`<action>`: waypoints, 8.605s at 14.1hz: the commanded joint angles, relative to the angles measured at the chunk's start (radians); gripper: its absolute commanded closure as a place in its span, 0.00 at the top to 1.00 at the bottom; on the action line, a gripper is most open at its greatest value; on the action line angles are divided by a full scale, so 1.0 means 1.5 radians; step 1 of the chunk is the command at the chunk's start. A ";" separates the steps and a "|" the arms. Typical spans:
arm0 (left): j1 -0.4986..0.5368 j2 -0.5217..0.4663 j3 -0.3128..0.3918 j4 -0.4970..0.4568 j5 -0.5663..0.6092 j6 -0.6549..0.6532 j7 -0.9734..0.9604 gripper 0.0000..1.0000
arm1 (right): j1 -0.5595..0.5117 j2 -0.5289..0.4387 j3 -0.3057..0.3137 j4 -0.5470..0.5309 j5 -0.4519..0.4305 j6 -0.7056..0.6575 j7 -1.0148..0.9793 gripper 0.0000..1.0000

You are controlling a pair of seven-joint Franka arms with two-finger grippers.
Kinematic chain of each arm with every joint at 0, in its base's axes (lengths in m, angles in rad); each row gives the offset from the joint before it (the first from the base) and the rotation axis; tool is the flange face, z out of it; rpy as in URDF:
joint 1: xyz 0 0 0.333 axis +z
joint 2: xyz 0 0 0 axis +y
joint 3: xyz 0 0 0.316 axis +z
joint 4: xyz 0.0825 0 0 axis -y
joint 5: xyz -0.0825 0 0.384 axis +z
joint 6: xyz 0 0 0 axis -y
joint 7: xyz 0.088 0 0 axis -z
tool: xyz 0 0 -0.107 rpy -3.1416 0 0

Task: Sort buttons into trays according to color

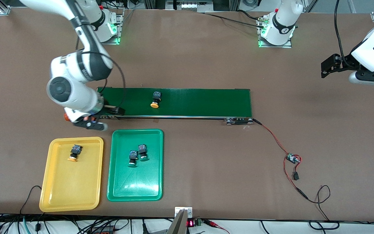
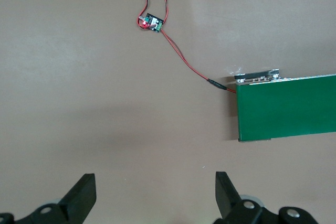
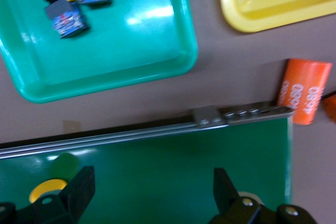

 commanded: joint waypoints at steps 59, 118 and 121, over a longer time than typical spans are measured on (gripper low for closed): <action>0.001 -0.006 0.003 0.008 -0.004 -0.016 0.008 1.00 | -0.180 0.324 -0.014 0.299 -0.097 0.175 -0.331 0.38; 0.006 -0.005 0.009 0.008 -0.010 -0.027 0.014 1.00 | -0.149 -0.209 -0.075 0.152 -0.053 -0.337 -0.332 1.00; 0.006 -0.006 0.004 0.008 -0.010 -0.028 0.010 1.00 | -0.150 -0.188 -0.075 0.176 -0.047 -0.343 -0.326 1.00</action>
